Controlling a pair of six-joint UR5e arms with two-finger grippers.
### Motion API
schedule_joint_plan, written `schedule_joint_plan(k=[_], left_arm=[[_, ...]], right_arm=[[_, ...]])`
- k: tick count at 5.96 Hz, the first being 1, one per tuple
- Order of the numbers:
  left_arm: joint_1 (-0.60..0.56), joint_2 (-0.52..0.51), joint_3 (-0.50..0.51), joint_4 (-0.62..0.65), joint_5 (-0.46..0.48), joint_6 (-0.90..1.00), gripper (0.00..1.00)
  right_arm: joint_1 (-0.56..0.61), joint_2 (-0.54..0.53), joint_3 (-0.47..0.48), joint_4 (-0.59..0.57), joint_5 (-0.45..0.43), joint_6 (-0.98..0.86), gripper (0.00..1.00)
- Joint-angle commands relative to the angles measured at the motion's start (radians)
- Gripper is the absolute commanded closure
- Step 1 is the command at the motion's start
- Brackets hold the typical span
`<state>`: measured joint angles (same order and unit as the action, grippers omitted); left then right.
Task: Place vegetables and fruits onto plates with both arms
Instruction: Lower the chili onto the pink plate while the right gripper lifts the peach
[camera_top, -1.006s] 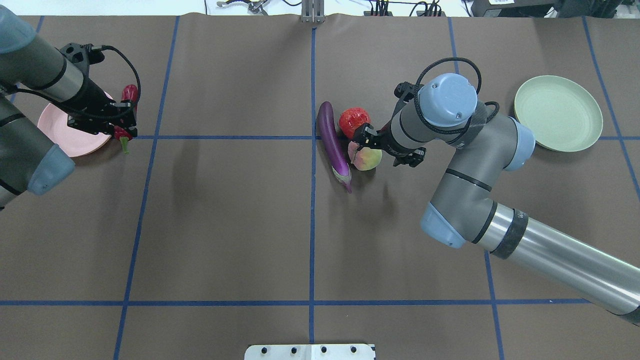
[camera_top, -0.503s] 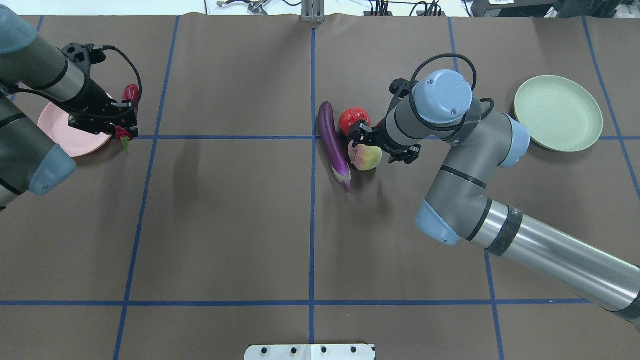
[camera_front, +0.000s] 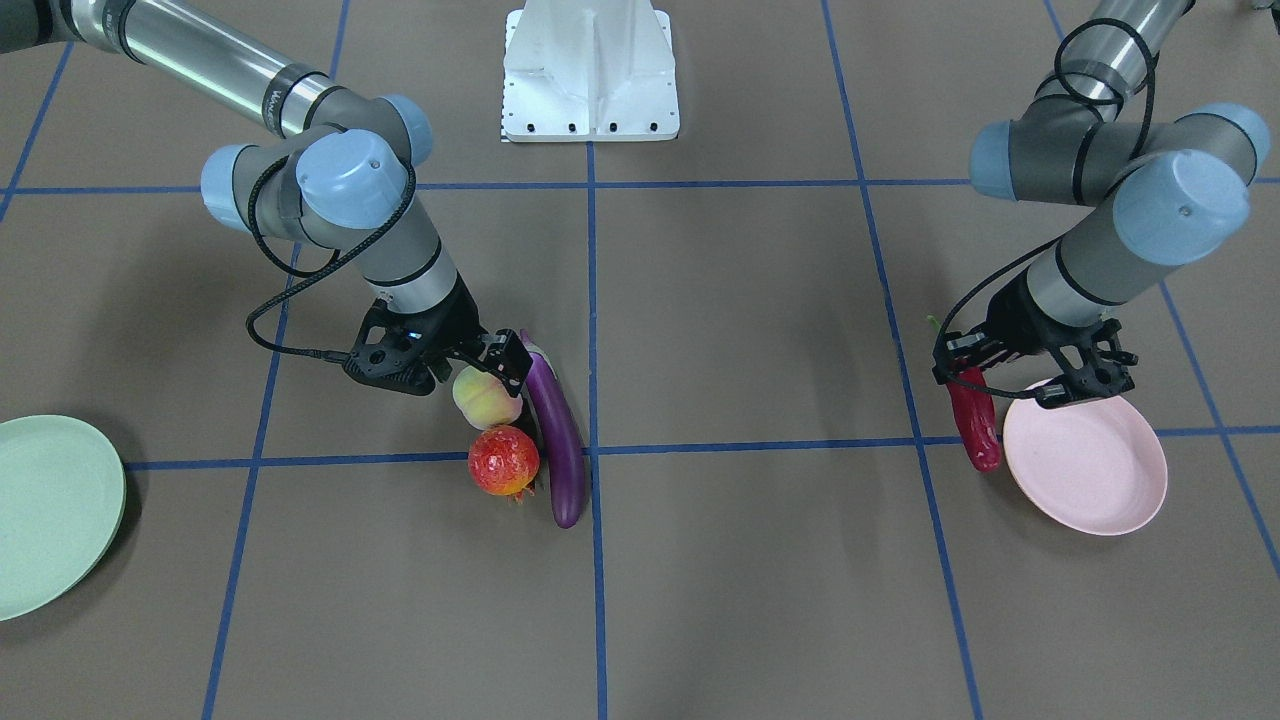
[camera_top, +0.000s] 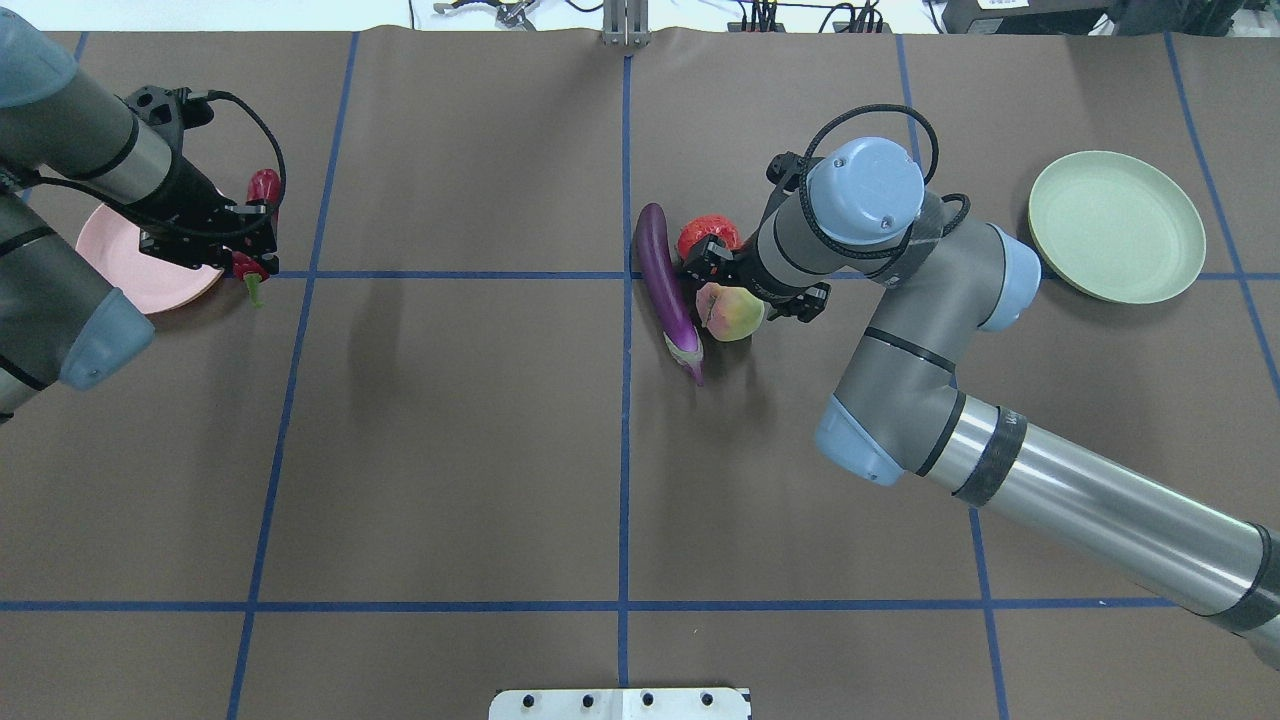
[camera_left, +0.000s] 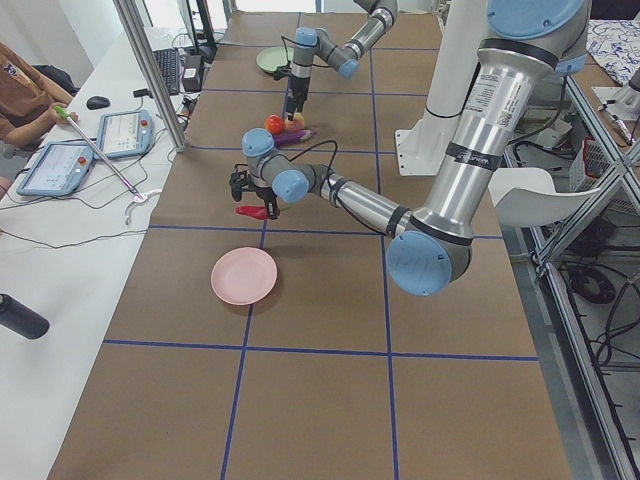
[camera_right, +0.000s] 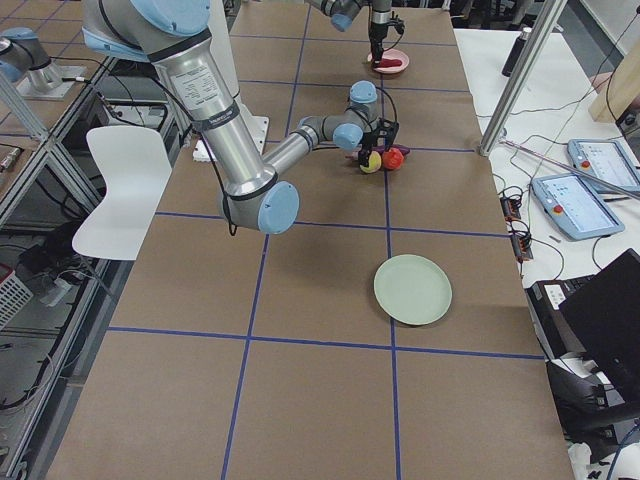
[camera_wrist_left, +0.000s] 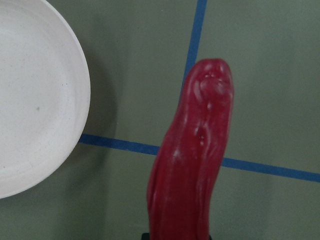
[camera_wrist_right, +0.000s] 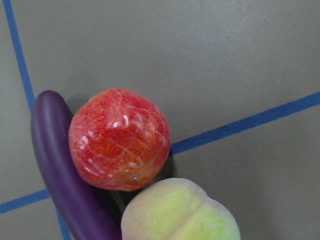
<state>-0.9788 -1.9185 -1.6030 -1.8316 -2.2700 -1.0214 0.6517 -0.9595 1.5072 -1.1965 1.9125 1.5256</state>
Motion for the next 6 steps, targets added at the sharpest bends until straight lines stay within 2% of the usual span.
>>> schedule_joint_plan(k=[1,5,6], left_arm=[[0.000,-0.001,0.000,0.002,0.000,-0.002,1.00],[0.000,-0.002,-0.002,0.002,0.000,-0.003,1.00],[0.000,-0.002,-0.002,0.002,-0.002,-0.005,1.00]], right_arm=[[-0.012,0.005,-0.013,0.000,-0.003,-0.001,0.00],[-0.021,0.021,-0.039,0.000,-0.016,-0.001,0.01],[-0.021,0.022,-0.042,0.000,-0.018,-0.001,0.13]])
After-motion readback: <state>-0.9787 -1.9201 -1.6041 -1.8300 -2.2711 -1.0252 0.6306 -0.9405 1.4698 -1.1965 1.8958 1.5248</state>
